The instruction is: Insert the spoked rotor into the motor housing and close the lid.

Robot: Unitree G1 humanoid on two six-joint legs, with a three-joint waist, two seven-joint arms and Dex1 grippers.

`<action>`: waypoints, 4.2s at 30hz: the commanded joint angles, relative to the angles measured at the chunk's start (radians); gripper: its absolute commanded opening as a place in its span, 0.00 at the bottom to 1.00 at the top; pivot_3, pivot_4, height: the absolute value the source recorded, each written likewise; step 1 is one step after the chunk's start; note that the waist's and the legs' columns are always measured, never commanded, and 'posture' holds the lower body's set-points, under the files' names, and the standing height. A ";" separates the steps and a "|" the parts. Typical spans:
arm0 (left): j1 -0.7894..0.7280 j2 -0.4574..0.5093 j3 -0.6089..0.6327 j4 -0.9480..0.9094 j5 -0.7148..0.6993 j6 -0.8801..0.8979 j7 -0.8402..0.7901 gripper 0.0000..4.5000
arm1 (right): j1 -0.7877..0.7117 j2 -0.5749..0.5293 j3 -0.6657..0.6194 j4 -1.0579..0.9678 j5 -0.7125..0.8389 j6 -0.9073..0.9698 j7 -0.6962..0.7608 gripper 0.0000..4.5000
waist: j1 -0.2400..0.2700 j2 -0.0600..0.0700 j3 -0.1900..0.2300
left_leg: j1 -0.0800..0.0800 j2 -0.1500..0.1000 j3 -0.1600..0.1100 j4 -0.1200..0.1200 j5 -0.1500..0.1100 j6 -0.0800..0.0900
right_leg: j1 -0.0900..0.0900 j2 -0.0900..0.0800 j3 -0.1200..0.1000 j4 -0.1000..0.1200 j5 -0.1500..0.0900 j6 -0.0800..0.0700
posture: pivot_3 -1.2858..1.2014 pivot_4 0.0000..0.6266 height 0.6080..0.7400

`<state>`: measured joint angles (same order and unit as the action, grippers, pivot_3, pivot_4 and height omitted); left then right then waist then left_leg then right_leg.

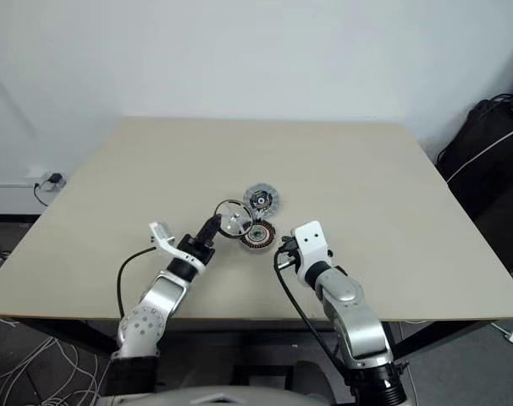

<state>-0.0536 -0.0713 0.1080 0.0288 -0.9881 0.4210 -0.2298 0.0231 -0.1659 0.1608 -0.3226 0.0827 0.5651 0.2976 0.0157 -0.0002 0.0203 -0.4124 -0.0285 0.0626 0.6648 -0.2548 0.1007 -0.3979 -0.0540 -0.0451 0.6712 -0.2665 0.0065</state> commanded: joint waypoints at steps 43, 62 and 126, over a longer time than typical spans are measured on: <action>-0.179 -0.214 -0.020 0.400 0.027 0.034 -0.012 0.39 | 0.064 -0.009 -0.049 -0.136 0.013 0.031 -0.071 0.00 | 0.003 -0.001 0.000 | -0.001 0.000 0.000 0.002 0.000 0.002 | 0.001 -0.001 0.000 -0.004 0.002 0.004 | 0.52 0.00 1.00; -0.048 -0.127 -0.136 0.077 0.174 -0.047 0.050 0.89 | 0.049 -0.006 -0.043 -0.118 0.017 0.033 -0.068 0.00 | 0.005 0.001 -0.001 | -0.001 0.000 0.000 0.000 0.000 0.002 | 0.001 -0.001 0.000 -0.004 0.003 0.002 | 0.52 0.00 1.00; 0.228 0.113 -0.358 0.114 0.936 -0.679 -0.100 0.00 | -0.640 -0.161 0.419 0.613 -0.262 -0.115 0.520 0.50 | -0.002 0.016 -0.013 | -0.001 0.000 0.001 -0.003 -0.001 0.003 | -0.001 -0.003 0.000 -0.006 0.004 0.001 | 0.52 0.00 1.00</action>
<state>0.1806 0.0502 -0.2480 0.1878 -0.0421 -0.2446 -0.3279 -0.5863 -0.3281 0.5776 0.2689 -0.1598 0.4795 0.8063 0.0138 0.0157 0.0073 -0.4137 -0.0289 0.0641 0.6619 -0.2558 0.1041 -0.3987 -0.0573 -0.0449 0.6656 -0.2621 0.0077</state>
